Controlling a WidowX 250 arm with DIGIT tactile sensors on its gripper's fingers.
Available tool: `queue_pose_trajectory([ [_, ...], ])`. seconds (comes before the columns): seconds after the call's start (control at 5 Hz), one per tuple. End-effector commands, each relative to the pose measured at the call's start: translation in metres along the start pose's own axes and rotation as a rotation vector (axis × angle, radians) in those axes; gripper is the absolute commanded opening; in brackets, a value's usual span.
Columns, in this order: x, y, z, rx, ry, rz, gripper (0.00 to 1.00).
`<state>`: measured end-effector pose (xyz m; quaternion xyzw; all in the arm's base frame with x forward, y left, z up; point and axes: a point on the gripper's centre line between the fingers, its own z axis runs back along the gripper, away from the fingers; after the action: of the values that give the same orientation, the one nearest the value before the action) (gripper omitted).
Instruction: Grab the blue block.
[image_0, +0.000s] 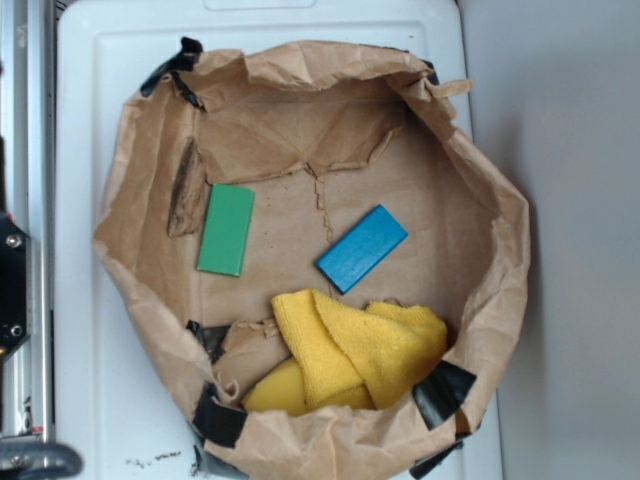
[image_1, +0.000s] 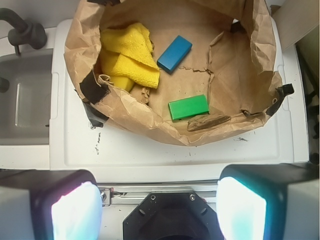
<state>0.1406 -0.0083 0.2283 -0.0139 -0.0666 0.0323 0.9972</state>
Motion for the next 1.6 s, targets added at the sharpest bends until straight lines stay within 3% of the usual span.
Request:
queue_pose_trajectory([
  [0.0,0.003,0.001,0.004,0.001,-0.018,-0.001,1.00],
  [0.4,0.083,-0.002,-0.045,-0.030,-0.124,0.314,1.00],
  [0.6,0.109,0.007,-0.066,-0.031,-0.160,0.403,1.00],
  [1.2,0.109,0.007,-0.066,-0.031,-0.160,0.403,1.00],
  [1.4,0.121,0.016,-0.097,-0.005,-0.170,0.411,1.00],
])
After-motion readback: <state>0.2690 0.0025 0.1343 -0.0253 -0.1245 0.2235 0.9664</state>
